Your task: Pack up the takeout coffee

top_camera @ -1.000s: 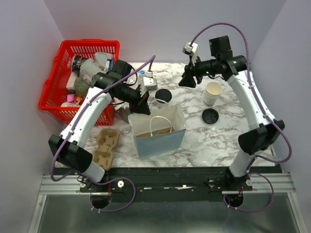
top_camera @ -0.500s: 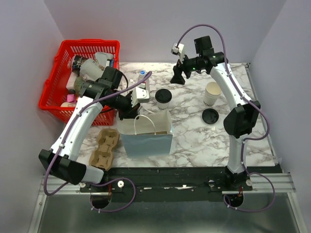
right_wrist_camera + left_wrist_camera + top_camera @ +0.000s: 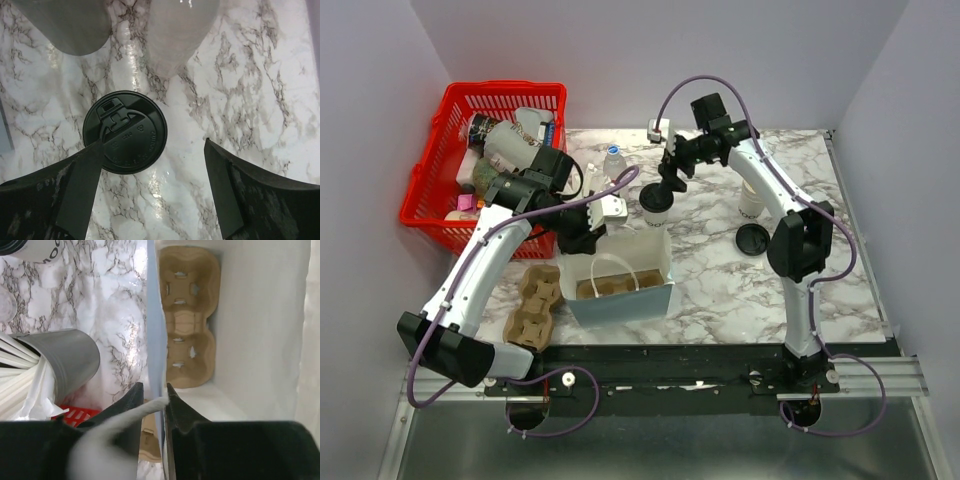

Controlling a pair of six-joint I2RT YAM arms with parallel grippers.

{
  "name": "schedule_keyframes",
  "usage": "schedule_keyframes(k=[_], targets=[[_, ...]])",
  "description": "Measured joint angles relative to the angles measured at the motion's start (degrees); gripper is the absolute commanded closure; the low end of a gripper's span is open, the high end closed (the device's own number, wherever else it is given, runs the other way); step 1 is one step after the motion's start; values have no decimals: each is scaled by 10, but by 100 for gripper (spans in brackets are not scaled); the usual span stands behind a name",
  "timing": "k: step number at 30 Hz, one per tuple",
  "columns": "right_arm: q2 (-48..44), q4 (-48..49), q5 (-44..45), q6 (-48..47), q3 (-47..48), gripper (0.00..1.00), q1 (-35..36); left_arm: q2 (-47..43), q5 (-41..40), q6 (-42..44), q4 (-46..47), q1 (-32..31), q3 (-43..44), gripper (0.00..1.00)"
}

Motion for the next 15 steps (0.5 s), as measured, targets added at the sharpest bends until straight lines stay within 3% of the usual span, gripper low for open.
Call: schedule_keyframes(k=[4, 15], targets=[[1, -3, 0, -48, -18, 10, 9, 2, -17, -3, -5, -3, 0, 57], [27, -57, -46, -172, 11, 7, 12, 13, -34, -7, -7, -9, 5, 55]])
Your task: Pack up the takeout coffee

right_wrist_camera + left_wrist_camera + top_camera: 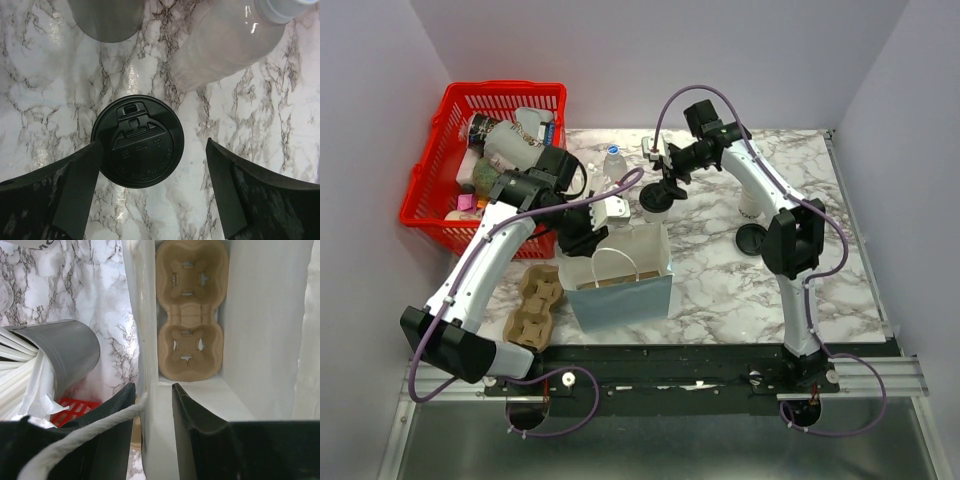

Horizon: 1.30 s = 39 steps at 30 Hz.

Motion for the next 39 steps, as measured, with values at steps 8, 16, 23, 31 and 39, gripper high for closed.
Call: schedule_keyframes(k=[8, 16, 23, 31, 39], targets=[[29, -44, -22, -50, 19, 7, -1, 0, 0, -7, 0, -16, -2, 54], [58, -66, -25, -64, 54, 8, -1, -6, 0, -19, 0, -26, -14, 54], [67, -90, -25, -68, 58, 9, -1, -7, 0, -26, 0, -27, -20, 54], [77, -92, -26, -60, 74, 11, -1, -7, 0, -33, 0, -27, -21, 54], [78, -83, -34, -39, 73, 1, -1, -7, 0, -39, 0, -27, -22, 54]])
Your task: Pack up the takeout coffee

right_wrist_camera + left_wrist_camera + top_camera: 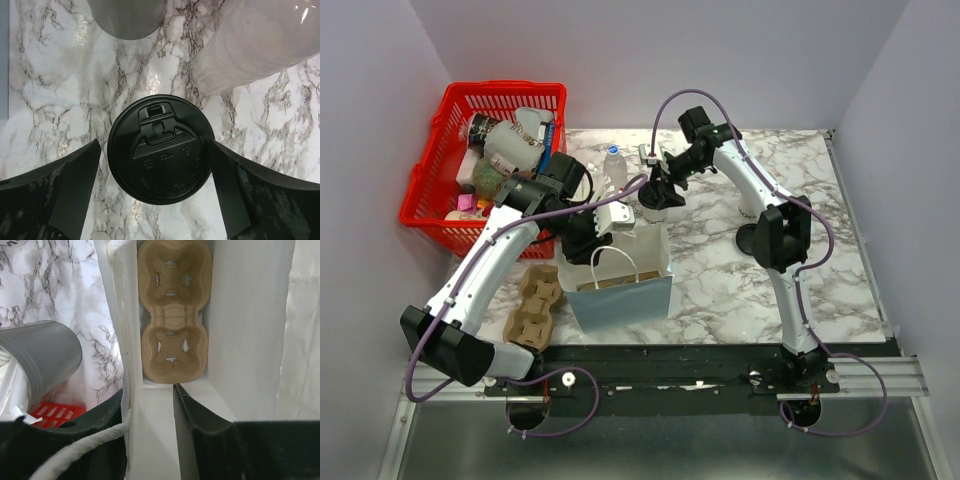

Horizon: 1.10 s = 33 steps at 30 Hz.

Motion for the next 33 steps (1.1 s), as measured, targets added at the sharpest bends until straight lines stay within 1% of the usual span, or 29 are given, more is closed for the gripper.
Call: schedule_keyframes(k=[5, 17, 23, 26, 29, 33], targets=[[0, 38, -6, 17, -14, 1, 0, -2, 0, -6, 0, 0, -5, 54], [3, 88, -10, 89, -16, 1, 0, -5, 0, -12, 0, 0, -12, 54], [-3, 132, -16, 93, -70, 1, 0, -10, 0, -15, 1, 0, -19, 54], [0, 131, -9, 101, -58, 1, 0, -11, 0, -15, 1, 0, -23, 54], [12, 118, 2, 103, -27, 1, 3, -11, 0, -15, 1, 0, -26, 54], [12, 117, 12, 106, -32, 6, 3, -11, 0, -15, 2, 0, -28, 54]])
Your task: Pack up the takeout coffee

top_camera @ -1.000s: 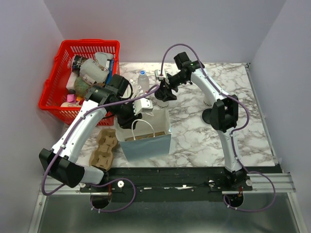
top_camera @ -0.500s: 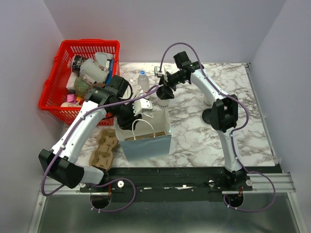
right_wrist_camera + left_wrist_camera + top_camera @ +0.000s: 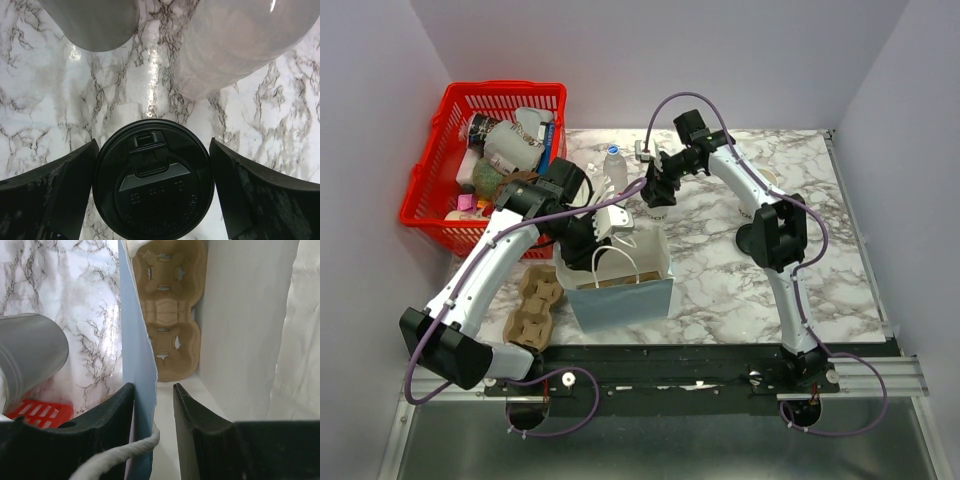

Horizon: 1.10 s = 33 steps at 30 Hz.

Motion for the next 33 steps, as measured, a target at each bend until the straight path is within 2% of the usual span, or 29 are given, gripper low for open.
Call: schedule_keyframes(k=[8, 17, 20, 25, 29, 33], targets=[[-29, 7, 30, 28, -35, 11, 0, 0, 0, 5, 2, 0, -4, 54], [-184, -12, 64, 67, -185, 14, 0, -1, 3, 18, 5, 9, -16, 54], [-250, -8, 73, 86, -251, 14, 0, -1, 6, 20, 13, 12, -19, 54], [-360, 31, 102, 110, -420, 9, 0, -9, 10, 21, 37, 12, -43, 54], [-401, 62, 125, 116, -520, 0, 0, -20, 15, 20, 45, 12, -56, 54], [-438, 89, 139, 123, -586, 0, 0, -25, 24, 15, 51, 12, -58, 48]])
